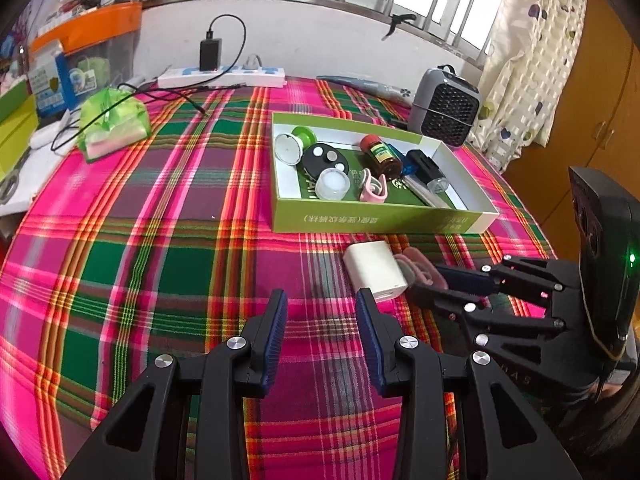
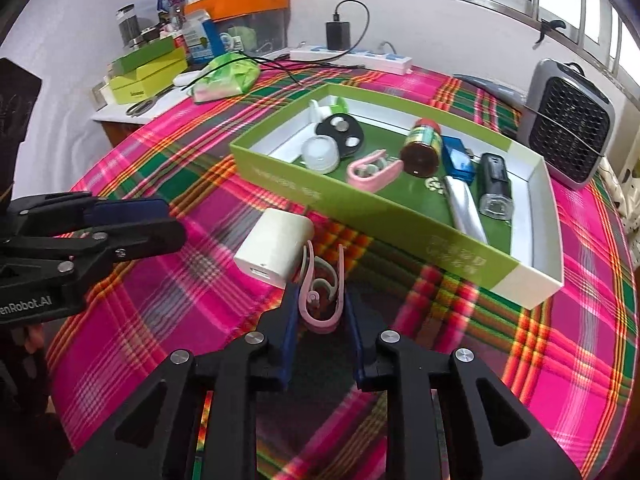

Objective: Organize rigid objects
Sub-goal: 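Grasp white charger cube with left tool while right tool grasps pink hook clip, then carry charger in left tool while right tool carries pink clip into box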

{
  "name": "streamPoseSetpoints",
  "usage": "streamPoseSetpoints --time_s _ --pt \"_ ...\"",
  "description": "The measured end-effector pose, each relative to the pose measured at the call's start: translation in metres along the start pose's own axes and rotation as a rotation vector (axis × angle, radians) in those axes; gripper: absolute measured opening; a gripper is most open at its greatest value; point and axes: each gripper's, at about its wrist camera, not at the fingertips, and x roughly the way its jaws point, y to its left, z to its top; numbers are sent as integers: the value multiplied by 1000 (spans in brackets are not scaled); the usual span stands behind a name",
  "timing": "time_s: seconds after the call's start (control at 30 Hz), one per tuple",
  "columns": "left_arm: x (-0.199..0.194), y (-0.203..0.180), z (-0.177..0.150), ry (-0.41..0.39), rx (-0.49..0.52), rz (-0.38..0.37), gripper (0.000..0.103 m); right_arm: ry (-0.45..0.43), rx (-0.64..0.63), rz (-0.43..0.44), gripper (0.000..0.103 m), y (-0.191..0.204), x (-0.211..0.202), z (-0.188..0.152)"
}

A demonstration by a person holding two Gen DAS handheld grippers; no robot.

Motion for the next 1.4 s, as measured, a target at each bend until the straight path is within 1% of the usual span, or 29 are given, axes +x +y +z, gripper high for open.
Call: streamPoseSetpoints --time_s 0.07,0.17,0.3,0.4,0.5,0.6,0.73,1.0,1.1,1.27,1.4 --pt "0 0 0 2 -3 -5 35 0 -6 9 23 4 1 0" --pt "2 -1 1 4 0 -21 41 3 -12 25 23 9 3 0" --pt "7 -7 5 10 11 -45 42 -4 -6 31 23 11 1 -2" --pt "13 -15 9 16 29 -34 42 -14 15 23 23 7 -3 -3" --pt "17 -24 12 12 64 -5 42 -15 27 -8 23 2 -6 -5" --pt "23 -28 14 27 67 -6 42 -14 33 -21 23 -2 -9 -7" --pt "31 -34 14 38 93 9 42 -14 24 -71 23 -5 -11 -10" --pt "46 -35 16 66 93 42 42 -11 41 -85 23 -16 -12 -12" --pt "50 -37 16 69 110 83 42 -11 47 -102 23 -19 -12 -12" --pt "51 -33 17 65 94 69 42 -10 59 -98 23 -23 -11 -12" --pt "52 -33 18 62 96 72 42 -8 57 -98 23 -23 -9 -12"
